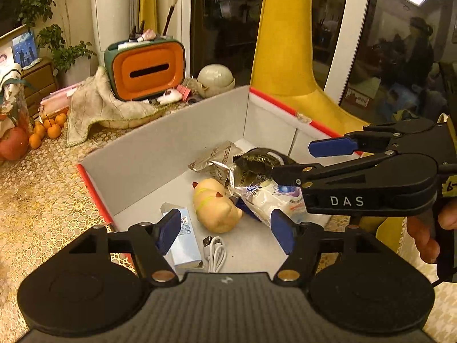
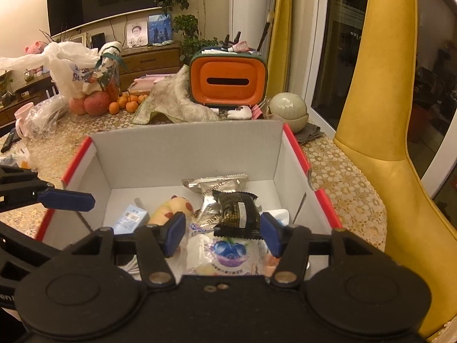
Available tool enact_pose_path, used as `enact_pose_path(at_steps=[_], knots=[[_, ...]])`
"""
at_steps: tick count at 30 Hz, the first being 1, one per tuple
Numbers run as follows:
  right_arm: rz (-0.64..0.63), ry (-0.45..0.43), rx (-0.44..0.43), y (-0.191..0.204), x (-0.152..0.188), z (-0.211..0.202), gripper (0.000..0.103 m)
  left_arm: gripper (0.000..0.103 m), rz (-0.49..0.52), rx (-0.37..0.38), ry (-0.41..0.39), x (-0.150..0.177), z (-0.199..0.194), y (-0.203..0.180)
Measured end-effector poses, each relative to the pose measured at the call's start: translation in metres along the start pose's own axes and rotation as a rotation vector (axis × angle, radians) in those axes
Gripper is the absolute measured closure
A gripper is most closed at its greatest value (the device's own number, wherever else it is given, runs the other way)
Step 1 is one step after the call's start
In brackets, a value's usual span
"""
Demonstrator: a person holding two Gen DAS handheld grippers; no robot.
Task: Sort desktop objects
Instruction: 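Open both tools to drop the cable and snack bar into the box, then move both tools back over the white tissue pack and black bag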
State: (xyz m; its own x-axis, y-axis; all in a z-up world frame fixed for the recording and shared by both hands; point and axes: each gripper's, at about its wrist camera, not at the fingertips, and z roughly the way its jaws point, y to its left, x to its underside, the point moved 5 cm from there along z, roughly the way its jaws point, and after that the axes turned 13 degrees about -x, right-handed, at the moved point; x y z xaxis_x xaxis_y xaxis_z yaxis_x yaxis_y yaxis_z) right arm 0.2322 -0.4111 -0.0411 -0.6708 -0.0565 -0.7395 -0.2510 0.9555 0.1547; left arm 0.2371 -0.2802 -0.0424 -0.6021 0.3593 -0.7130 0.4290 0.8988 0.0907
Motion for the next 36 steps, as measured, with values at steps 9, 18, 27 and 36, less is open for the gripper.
enact_pose_path(at_steps=[9,18,27,36], knots=[[-0.031,-0.038,-0.015,0.029,-0.005,-0.03,0.044,0.035,-0.029,0.002,-0.065,0.004,-0.041,0.014],[-0.072,-0.06,-0.036,0.067,-0.01,-0.052,0.043,0.035,-0.078,-0.021,-0.133,0.013,-0.085,0.04],[-0.123,-0.078,-0.075,0.116,-0.012,-0.064,0.039,0.035,-0.126,-0.054,-0.201,0.032,-0.128,0.076],[-0.126,-0.087,-0.155,0.166,-0.009,-0.05,0.031,0.025,-0.148,-0.146,-0.234,0.068,-0.156,0.116]])
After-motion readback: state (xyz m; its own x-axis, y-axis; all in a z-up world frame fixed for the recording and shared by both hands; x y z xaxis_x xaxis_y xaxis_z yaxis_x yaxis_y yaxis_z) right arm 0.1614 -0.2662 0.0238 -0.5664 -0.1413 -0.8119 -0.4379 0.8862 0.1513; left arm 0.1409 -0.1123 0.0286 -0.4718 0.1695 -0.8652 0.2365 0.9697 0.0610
